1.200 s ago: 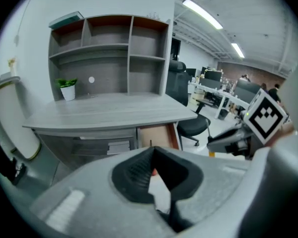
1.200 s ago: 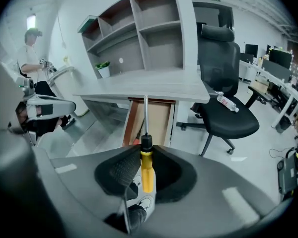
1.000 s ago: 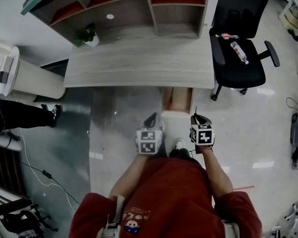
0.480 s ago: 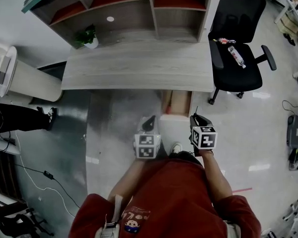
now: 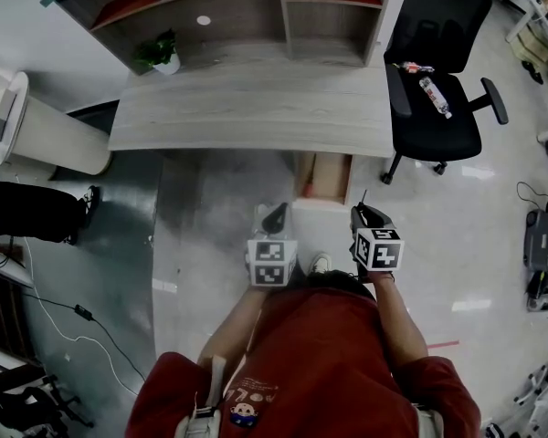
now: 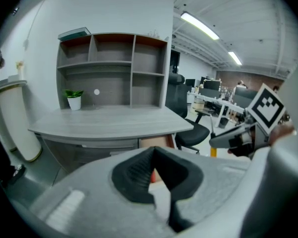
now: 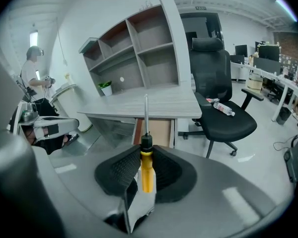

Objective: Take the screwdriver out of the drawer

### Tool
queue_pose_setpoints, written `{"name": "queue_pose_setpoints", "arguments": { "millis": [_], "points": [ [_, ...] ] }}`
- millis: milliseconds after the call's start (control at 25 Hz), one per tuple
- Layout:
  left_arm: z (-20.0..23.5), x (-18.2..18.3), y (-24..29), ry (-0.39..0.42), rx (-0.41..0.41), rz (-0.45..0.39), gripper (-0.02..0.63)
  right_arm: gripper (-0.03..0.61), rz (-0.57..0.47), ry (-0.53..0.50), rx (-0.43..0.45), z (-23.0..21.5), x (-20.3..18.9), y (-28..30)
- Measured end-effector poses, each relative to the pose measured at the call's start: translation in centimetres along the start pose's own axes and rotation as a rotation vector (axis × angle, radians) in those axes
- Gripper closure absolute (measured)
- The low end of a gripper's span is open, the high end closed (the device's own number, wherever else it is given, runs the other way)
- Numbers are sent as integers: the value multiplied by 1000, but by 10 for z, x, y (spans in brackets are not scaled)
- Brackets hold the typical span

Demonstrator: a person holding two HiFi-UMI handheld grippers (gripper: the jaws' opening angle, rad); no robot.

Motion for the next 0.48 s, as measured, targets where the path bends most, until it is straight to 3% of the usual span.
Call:
{"name": "queue_pose_setpoints", "arguments": {
  "millis": [480],
  "points": [
    [-8,3,-1,14,-16,4,617,508,0,3,-1,-6,-3,-5]
  ]
}}
Point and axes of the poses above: the fingertips, and each gripper's own axes: y forward along the fingers, z to its left, x out of its top, the point moved 9 cm from there along -y, backward along the fingers, and after that the axes turned 10 degrees about -x, right-handed, at the moved point
